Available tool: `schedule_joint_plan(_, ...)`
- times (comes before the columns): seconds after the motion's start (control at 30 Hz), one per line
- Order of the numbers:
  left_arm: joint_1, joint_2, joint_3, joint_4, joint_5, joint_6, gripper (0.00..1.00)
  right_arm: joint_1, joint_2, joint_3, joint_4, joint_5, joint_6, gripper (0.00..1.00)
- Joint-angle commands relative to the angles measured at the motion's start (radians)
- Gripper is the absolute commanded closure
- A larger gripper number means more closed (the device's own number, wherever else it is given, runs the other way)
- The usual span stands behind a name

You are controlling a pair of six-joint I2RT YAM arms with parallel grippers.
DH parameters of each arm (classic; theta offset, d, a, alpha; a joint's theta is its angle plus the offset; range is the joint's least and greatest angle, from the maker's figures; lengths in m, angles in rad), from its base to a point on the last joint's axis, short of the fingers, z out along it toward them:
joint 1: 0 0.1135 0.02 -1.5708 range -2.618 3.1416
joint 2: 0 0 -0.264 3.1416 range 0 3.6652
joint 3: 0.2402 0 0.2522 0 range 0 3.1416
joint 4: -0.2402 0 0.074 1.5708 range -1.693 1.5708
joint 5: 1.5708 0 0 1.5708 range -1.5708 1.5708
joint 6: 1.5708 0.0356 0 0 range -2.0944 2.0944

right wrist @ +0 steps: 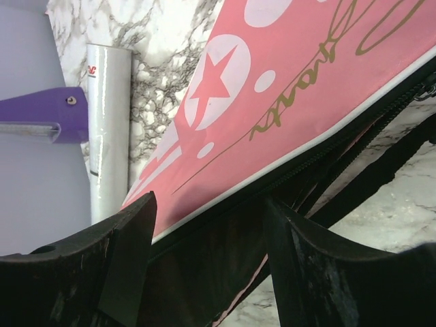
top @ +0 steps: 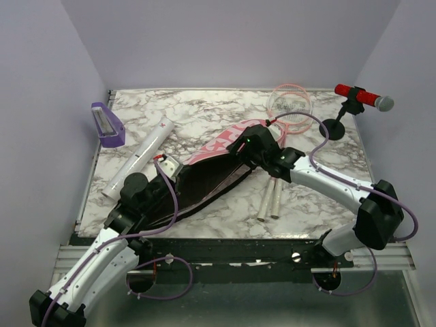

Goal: Pack up the badminton gear

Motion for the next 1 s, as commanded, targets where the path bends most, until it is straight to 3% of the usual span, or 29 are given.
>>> schedule_joint_plan(0.0,0.006,-0.018,0.009,0.028,0.020,-0.012,1.00,-0.049,0.029,-0.049,0.071,-0.123,0.128,0.30)
schedule_joint_plan(0.1,0.006,-0.023,0.007,0.024,0.026,-0.011,1.00,-0.055,0.026,-0.036,0.077,-0.070,0.142,0.34)
schedule_joint_plan(0.17,0.007,-0.026,0.007,0.018,0.032,-0.008,1.00,-0.054,0.028,-0.015,0.079,-0.035,0.137,0.42)
schedule_joint_plan(0.33,0.006,-0.020,0.010,0.004,0.072,0.005,1.00,-0.055,0.090,0.068,0.073,-0.025,0.092,0.82)
schedule_joint_plan(0.43,0.006,-0.014,0.021,-0.010,0.109,0.014,1.00,-0.055,0.129,0.095,0.080,-0.051,0.072,0.95)
schedule_joint_plan(0.47,0.006,-0.012,0.026,-0.013,0.122,0.017,0.88,-0.057,0.136,0.096,0.092,-0.065,0.062,0.98)
schedule_joint_plan(0.53,0.006,0.001,0.041,-0.018,0.156,0.028,0.43,-0.055,0.153,0.100,0.109,-0.087,0.050,1.00)
schedule_joint_plan(0.6,0.001,0.023,0.064,-0.013,0.179,0.032,0.30,-0.054,0.167,0.115,0.114,-0.106,0.039,1.00)
schedule_joint_plan(0.97,-0.062,0.213,0.204,0.010,0.273,0.153,0.22,-0.014,0.167,0.181,0.102,-0.108,0.002,1.00)
